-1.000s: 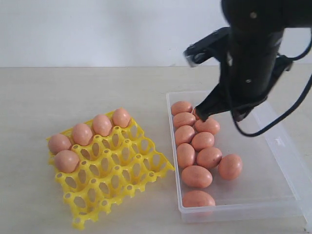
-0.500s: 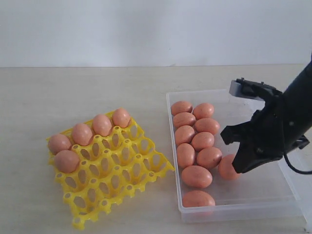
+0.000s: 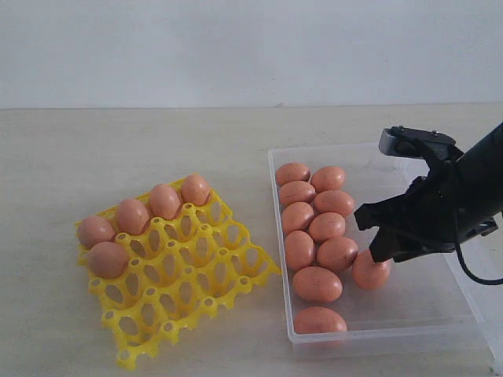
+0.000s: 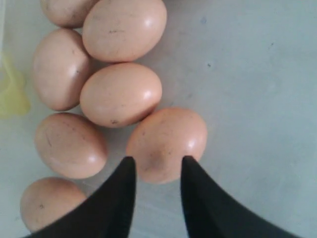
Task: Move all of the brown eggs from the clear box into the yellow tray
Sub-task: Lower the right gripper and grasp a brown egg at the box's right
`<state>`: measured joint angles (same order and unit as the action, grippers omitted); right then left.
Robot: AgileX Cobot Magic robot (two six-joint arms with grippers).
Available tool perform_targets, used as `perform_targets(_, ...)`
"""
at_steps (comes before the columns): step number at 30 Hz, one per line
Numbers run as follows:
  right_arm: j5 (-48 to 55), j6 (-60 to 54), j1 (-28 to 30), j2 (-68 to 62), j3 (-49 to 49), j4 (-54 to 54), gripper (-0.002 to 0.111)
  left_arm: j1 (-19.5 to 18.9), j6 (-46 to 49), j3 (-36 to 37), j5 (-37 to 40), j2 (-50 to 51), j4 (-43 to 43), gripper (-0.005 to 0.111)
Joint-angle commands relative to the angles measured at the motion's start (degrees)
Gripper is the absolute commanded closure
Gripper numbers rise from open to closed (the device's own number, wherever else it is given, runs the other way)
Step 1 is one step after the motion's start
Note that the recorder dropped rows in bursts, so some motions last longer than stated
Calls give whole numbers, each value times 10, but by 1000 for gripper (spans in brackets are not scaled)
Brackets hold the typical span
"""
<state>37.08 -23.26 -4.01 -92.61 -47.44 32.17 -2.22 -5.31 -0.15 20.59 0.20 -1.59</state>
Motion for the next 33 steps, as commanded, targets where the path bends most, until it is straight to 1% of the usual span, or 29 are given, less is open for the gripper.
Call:
perform_targets(1, -22, 26, 0, 6, 1, 3, 46, -2, 3, 1, -2, -2, 1, 103)
perform_targets(2, -25, 50, 0, 6, 1, 3, 41, -2, 3, 1, -2, -2, 1, 103)
perform_targets(3, -27, 64, 0, 6, 1, 3, 40, -2, 3, 1, -2, -2, 1, 103)
perform_targets(9, -26, 156, 0, 6, 1, -2, 46, -2, 3, 1, -2, -2, 1, 103)
perform_targets(16, -30, 287, 0, -9, 1, 7, 46, -2, 3, 1, -2, -2, 1, 103)
perform_targets(22, -23, 303, 0, -59, 1, 33, 46, -2, 3, 1, -2, -2, 1, 103)
perform_targets(29, -54, 283, 0, -106, 1, 51, 47, -2, 3, 1, -2, -2, 1, 103)
perform_targets(30, -54, 276, 0, -110, 1, 54, 49, -2, 3, 1, -2, -2, 1, 103)
perform_targets(31, -54, 273, 0, -113, 1, 57, 53, -2, 3, 1, -2, -2, 1, 103)
perform_targets(33, -52, 273, 0, -119, 1, 59, 68, -2, 3, 1, -2, -2, 1, 103)
